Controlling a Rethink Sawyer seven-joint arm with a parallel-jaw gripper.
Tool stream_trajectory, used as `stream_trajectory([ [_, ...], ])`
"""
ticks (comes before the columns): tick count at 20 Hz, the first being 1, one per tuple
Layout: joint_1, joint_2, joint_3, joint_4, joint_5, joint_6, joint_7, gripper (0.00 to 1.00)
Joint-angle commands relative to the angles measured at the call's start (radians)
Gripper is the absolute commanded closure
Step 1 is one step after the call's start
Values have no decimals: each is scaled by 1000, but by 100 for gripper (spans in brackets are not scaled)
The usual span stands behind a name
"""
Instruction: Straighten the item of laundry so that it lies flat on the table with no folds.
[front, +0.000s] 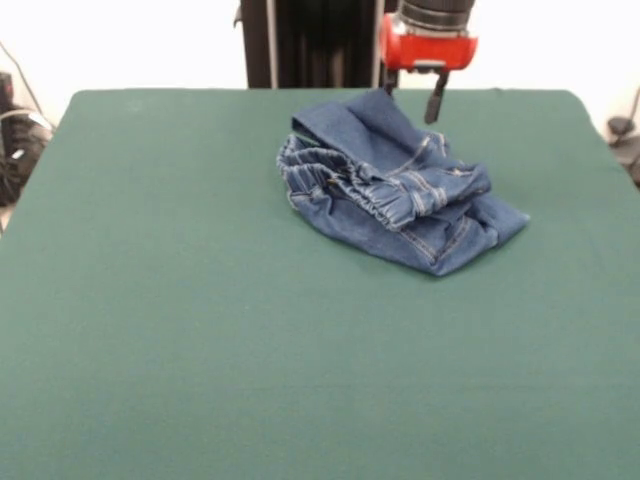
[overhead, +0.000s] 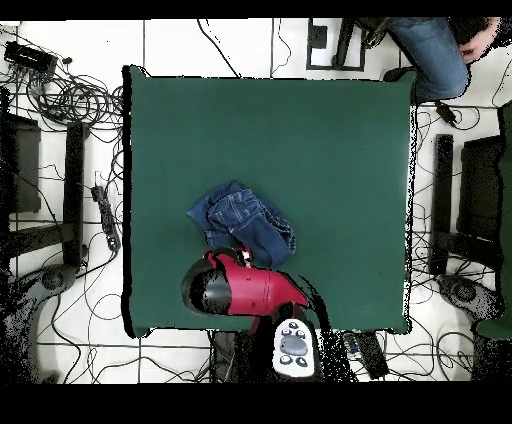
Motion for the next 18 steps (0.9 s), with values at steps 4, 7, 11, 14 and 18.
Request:
stream_trajectory([
  [4, -4, 22, 49, -150, 21, 152, 111, 0],
  [7, -20, 37, 64, -199, 22, 209, 92, 0],
  [11, -18, 22, 61, -220, 27, 285, 101, 0],
  [14, -9, 20, 60, -224, 31, 304, 125, 0],
  [18, 7, -5, 59, -201, 45, 313, 167, 0],
])
